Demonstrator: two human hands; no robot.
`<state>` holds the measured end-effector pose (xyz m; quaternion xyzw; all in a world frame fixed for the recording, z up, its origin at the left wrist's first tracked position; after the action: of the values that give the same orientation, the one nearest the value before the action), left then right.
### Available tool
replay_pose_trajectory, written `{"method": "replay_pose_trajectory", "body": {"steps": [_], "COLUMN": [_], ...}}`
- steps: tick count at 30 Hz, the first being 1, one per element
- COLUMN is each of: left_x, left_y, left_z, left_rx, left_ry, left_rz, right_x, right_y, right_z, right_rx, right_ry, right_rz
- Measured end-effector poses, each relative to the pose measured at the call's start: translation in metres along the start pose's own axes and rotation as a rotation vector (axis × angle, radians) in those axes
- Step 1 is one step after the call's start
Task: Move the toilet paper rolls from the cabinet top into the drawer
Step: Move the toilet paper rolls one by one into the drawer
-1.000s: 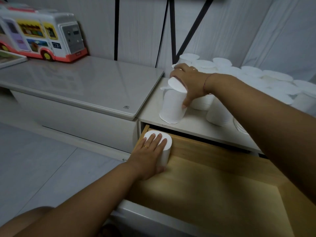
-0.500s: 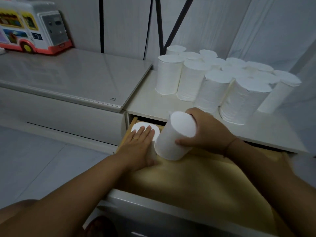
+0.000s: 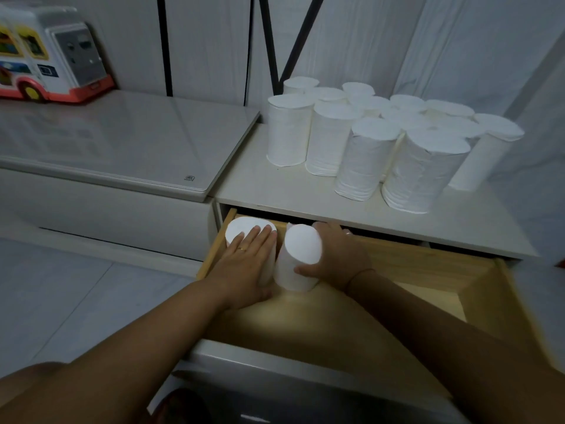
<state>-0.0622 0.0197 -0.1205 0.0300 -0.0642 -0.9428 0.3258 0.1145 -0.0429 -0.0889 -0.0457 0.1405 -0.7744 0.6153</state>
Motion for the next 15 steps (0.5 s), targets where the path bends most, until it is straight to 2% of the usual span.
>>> {"method": "replay_pose_trajectory", "body": {"steps": [8, 15], "left_x": [-0.001, -0.018], "left_y": [-0.001, 0.013], "left_z": [-0.003, -0.004], "left_rx": [-0.052, -0.075], "left_ry": [0.005, -0.037], "left_rz": [-0.048, -0.055], "right_x": [0.002, 0.003], "right_y": [0.004, 0.011], "right_z": [-0.027, -0.038], "right_rx": [-0.090, -0.130], "right_ry": [0.129, 0.060], "right_rz": [-0.011, -0.001]}}
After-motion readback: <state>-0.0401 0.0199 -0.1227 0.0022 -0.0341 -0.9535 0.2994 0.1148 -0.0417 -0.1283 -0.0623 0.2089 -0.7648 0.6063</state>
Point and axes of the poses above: each hand's wrist, its own x-axis away from the middle knuckle, its own z-axis out of the back of the hand, y = z × x, the point moved 3 cm from there along -x, towards the middle knuckle, and after that the axes turned 3 degrees about y, right-handed, at the moved point
